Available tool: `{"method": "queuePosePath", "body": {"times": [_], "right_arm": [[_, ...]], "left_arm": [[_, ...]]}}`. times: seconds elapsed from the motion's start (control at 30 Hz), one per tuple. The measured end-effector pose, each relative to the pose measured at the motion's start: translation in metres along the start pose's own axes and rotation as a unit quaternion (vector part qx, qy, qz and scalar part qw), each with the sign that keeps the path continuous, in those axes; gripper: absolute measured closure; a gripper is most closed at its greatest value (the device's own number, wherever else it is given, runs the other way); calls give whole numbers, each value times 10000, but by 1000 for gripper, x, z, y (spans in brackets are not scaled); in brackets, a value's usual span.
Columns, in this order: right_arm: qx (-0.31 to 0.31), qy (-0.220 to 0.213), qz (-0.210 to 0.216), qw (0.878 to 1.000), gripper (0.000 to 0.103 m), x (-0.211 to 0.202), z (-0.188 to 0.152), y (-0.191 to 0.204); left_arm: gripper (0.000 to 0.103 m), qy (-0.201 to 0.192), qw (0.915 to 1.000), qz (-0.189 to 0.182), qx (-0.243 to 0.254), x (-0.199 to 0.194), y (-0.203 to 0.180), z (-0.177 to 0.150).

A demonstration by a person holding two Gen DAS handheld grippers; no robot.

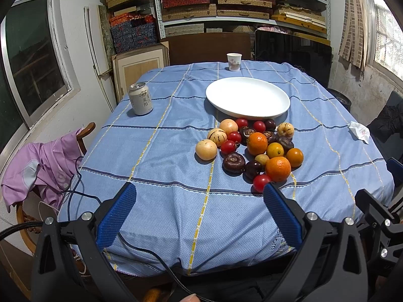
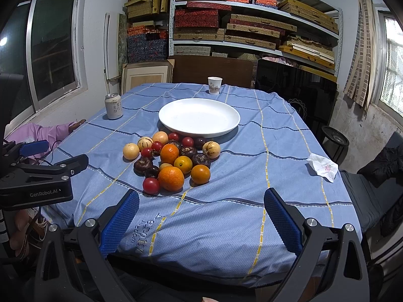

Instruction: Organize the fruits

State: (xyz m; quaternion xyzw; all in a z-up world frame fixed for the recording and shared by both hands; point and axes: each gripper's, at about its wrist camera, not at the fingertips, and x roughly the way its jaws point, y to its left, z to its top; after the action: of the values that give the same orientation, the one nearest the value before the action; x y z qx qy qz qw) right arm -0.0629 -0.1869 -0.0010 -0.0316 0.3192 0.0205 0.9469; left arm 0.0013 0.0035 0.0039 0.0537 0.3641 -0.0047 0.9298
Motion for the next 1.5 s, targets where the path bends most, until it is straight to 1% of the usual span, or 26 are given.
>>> {"method": "queuePosePath", "body": {"times": [0.27,1.17,1.27,1.43,1.5], "right_arm": [[41,6,98,9999,3,0,-2,2],[50,20,93,9999,3,0,-1,1],[56,104,126,9999,3,7,-1,-4],[168,432,137,9988,3,34,-2,-14],[209,592,142,9979,3,49,-2,-17]], "left_arm": [[4,-90,9999,-15,80,-4,-1,-1],[4,-111,9999,-23,129,-4,-5,-5],[4,100,9998,-106,111,12,-3,-4],[4,760,9968,-242,-12,75,12,-2],[4,919,9953,-297,-100,97,17,1]]}}
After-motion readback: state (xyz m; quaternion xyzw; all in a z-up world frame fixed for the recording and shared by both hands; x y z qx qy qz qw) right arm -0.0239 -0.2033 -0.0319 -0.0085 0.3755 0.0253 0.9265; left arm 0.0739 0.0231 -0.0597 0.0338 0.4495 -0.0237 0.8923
